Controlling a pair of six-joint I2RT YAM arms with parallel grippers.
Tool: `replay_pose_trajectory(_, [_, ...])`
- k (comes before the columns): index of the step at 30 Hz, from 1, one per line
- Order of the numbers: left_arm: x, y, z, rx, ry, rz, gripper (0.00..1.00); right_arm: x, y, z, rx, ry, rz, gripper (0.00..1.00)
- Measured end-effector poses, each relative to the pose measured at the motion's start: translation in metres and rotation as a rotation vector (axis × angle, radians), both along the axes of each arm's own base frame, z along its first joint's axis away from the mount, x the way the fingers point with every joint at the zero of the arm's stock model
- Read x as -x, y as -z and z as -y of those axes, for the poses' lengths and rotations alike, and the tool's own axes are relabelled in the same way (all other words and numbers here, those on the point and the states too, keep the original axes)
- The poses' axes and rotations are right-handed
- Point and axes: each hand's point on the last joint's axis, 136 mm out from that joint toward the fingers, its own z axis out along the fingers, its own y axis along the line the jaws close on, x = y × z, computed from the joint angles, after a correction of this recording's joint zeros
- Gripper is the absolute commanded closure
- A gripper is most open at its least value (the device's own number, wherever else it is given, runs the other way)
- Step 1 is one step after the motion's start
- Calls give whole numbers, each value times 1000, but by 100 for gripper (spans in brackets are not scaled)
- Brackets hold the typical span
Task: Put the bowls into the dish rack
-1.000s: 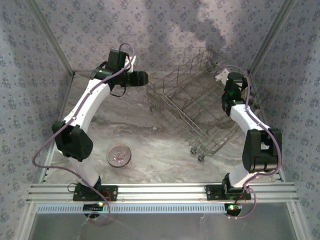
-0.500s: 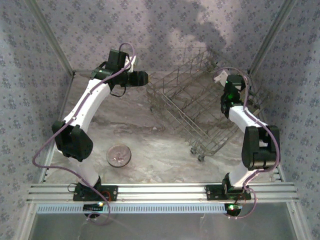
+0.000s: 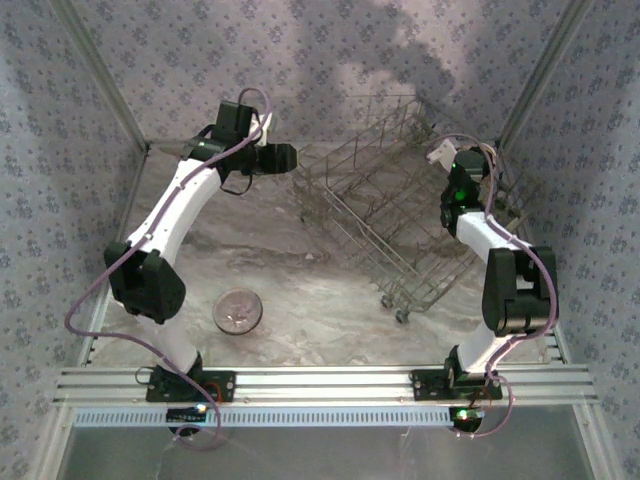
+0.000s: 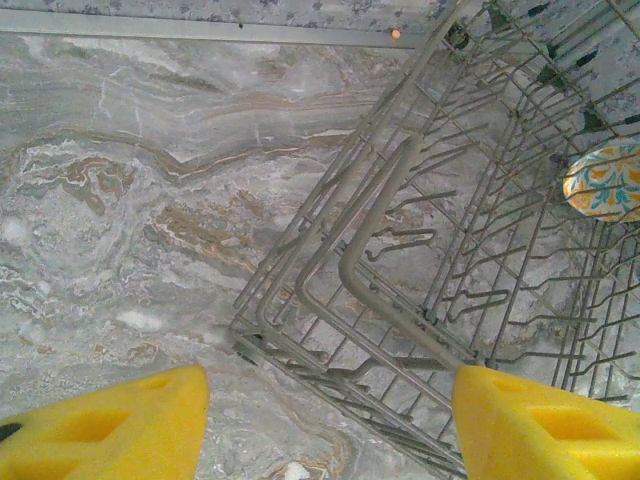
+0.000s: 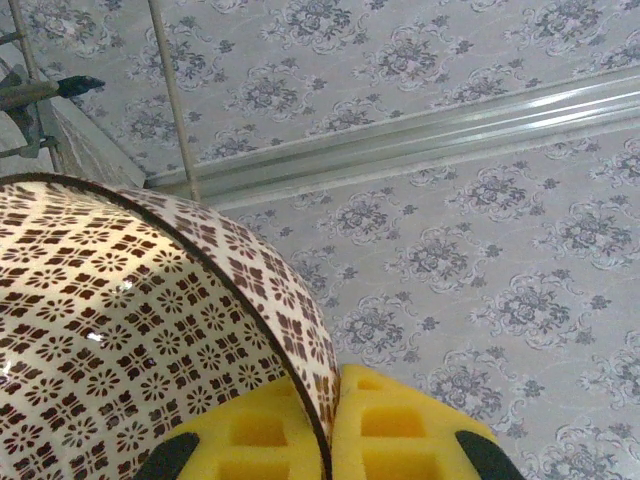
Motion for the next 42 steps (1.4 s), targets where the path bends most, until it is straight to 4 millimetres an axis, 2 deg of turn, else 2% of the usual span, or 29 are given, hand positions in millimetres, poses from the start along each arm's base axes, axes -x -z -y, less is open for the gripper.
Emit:
replay_pose_trajectory(7, [2, -1, 0, 4, 2, 4, 34, 8, 6, -1, -13, -18, -8, 100])
replay_pose_trajectory(19, [2, 3, 2, 13, 14, 1, 34, 10, 7, 2, -20, -19, -5, 100])
replay_pose_trajectory(30, [1, 3, 1, 14, 10, 2, 34, 29, 19, 6, -51, -16, -72, 100])
replay_pose_trajectory(42, [1, 8, 4, 22, 24, -14, 34, 21, 19, 2, -19, -7, -39, 100])
